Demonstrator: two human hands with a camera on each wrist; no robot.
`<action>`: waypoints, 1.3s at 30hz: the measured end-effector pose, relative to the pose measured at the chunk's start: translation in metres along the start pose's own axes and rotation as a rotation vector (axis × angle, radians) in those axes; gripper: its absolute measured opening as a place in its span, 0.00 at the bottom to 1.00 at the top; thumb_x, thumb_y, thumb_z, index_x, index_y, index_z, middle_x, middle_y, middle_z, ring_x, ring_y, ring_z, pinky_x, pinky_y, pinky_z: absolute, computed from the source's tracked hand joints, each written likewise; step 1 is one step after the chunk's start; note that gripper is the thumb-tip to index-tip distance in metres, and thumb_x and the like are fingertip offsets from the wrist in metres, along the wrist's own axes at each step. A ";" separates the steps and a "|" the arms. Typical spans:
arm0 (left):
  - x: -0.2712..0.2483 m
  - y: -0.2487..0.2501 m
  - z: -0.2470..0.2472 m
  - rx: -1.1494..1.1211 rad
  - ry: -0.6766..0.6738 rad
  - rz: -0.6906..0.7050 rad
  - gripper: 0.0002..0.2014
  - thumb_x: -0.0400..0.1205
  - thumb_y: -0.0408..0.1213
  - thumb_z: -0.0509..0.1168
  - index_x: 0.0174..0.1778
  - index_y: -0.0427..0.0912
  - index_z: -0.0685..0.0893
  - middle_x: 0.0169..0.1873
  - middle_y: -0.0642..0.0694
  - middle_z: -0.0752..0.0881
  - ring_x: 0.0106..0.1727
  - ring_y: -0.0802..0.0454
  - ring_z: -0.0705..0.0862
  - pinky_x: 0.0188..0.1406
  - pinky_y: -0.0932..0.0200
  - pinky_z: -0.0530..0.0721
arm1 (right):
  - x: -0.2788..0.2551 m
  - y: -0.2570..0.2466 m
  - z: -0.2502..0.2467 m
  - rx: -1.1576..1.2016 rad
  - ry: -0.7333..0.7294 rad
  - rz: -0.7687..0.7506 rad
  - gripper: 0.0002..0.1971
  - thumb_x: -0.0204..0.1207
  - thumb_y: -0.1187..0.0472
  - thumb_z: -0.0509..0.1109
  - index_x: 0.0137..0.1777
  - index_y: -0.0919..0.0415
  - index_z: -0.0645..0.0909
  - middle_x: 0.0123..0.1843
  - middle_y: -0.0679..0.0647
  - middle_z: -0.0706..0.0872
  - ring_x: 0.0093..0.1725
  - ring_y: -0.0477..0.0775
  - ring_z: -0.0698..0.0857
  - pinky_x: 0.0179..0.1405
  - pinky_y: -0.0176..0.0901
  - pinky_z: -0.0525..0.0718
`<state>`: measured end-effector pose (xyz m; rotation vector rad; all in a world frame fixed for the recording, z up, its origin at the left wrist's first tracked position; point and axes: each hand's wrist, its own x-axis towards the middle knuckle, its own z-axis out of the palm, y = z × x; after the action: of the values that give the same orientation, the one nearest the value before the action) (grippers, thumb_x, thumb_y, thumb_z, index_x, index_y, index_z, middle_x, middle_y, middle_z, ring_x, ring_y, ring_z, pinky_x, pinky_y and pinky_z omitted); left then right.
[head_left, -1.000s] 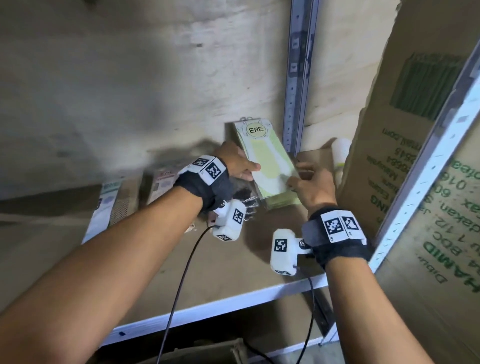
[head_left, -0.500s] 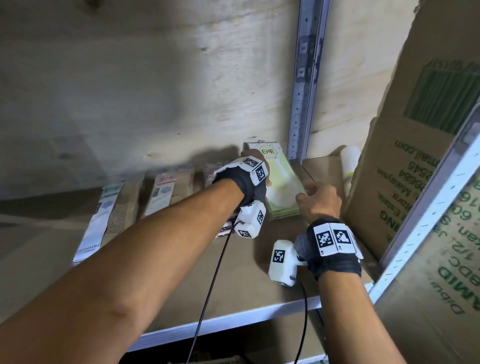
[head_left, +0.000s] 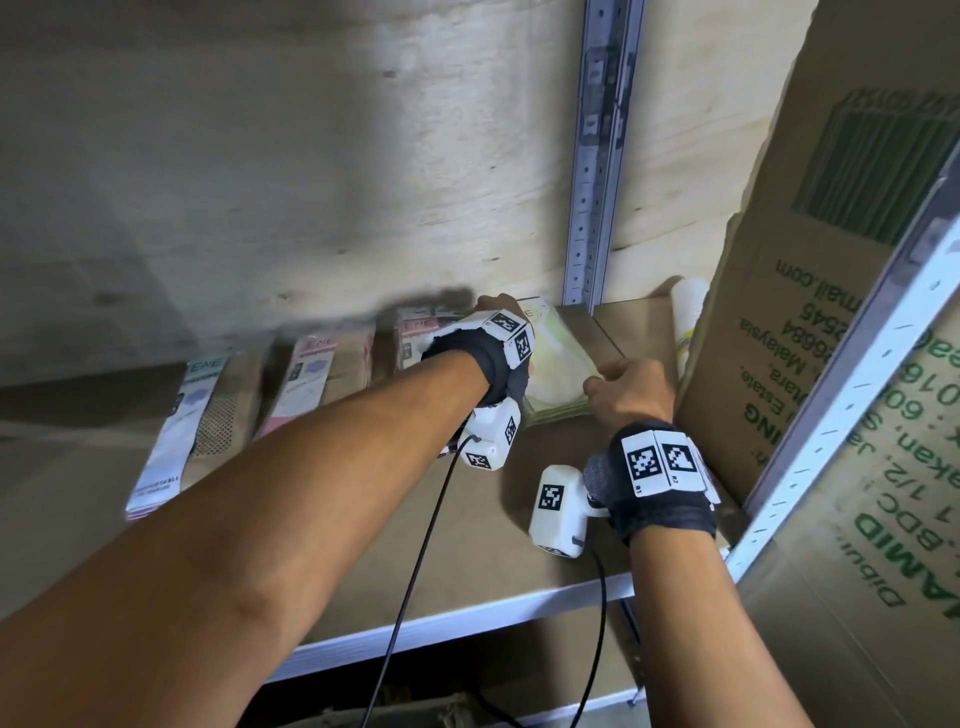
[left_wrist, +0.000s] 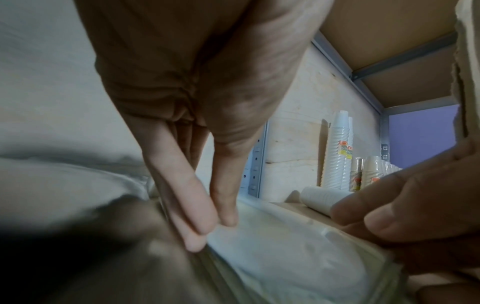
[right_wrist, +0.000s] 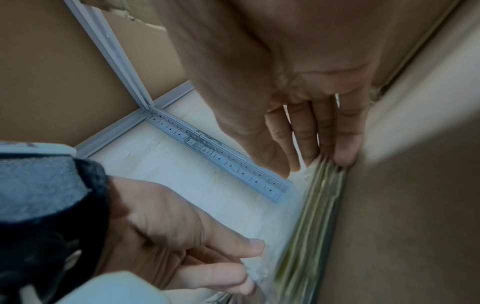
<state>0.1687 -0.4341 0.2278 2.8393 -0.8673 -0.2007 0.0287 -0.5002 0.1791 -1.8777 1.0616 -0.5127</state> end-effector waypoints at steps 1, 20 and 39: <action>0.002 -0.002 -0.001 0.014 0.007 0.017 0.15 0.80 0.34 0.71 0.32 0.41 0.73 0.27 0.48 0.69 0.26 0.55 0.68 0.23 0.63 0.66 | -0.001 -0.001 -0.001 -0.003 -0.001 -0.006 0.21 0.75 0.61 0.72 0.70 0.59 0.82 0.67 0.64 0.84 0.65 0.65 0.82 0.68 0.51 0.80; -0.086 -0.121 -0.037 -0.648 0.023 -0.259 0.21 0.78 0.42 0.74 0.62 0.32 0.85 0.56 0.37 0.89 0.54 0.39 0.90 0.57 0.43 0.89 | -0.040 -0.038 0.042 0.102 -0.252 -0.282 0.15 0.78 0.58 0.72 0.64 0.57 0.86 0.61 0.53 0.90 0.57 0.53 0.88 0.66 0.45 0.83; -0.084 -0.111 -0.010 -0.622 -0.125 -0.298 0.30 0.81 0.45 0.69 0.74 0.31 0.73 0.67 0.32 0.81 0.59 0.33 0.87 0.62 0.43 0.86 | -0.041 -0.039 0.061 -0.137 -0.326 -0.238 0.22 0.80 0.50 0.69 0.71 0.57 0.83 0.69 0.58 0.86 0.69 0.61 0.82 0.75 0.50 0.75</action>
<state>0.1613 -0.2952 0.2225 2.3587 -0.3091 -0.5777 0.0667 -0.4269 0.1834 -2.1349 0.6766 -0.2573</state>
